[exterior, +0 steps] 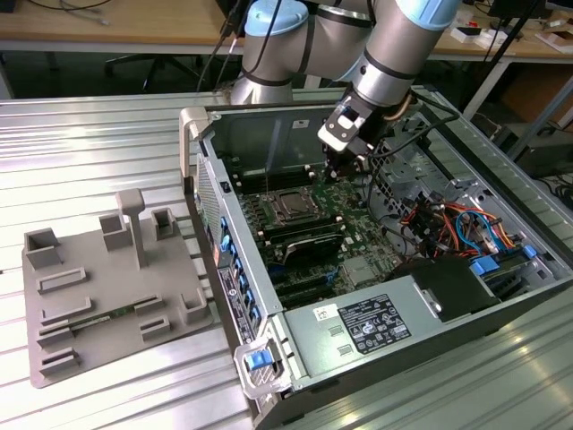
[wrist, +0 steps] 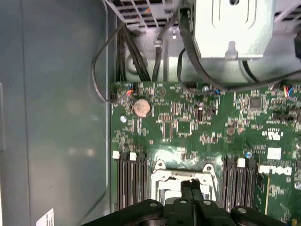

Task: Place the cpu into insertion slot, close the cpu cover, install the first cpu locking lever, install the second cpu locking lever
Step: 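Install the first cpu locking lever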

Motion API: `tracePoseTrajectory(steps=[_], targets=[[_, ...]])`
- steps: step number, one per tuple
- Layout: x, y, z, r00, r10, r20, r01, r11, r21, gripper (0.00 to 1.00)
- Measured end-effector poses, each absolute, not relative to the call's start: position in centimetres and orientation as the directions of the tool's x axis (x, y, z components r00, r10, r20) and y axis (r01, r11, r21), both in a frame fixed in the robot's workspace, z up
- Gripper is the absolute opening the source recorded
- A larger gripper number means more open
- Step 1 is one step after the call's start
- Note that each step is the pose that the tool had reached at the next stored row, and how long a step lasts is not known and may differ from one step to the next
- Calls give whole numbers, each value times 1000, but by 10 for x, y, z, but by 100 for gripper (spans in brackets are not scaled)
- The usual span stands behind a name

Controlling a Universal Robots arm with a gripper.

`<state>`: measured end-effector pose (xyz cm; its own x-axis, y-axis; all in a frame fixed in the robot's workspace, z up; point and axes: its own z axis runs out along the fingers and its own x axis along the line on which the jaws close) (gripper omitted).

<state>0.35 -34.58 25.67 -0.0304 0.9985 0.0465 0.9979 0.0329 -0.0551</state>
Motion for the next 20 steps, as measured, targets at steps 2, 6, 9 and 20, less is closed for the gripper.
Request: tracePoseTrajectory(steps=[2,6,9,20], targets=[[4,-346,257,-31,998,46,998,33,-44,11],[3,-346,257,-31,998,46,998,33,-44,11],[-2,-346,257,-31,998,46,999,33,-44,11],[-29,-346,255,-71,996,46,997,73,-40,11]])
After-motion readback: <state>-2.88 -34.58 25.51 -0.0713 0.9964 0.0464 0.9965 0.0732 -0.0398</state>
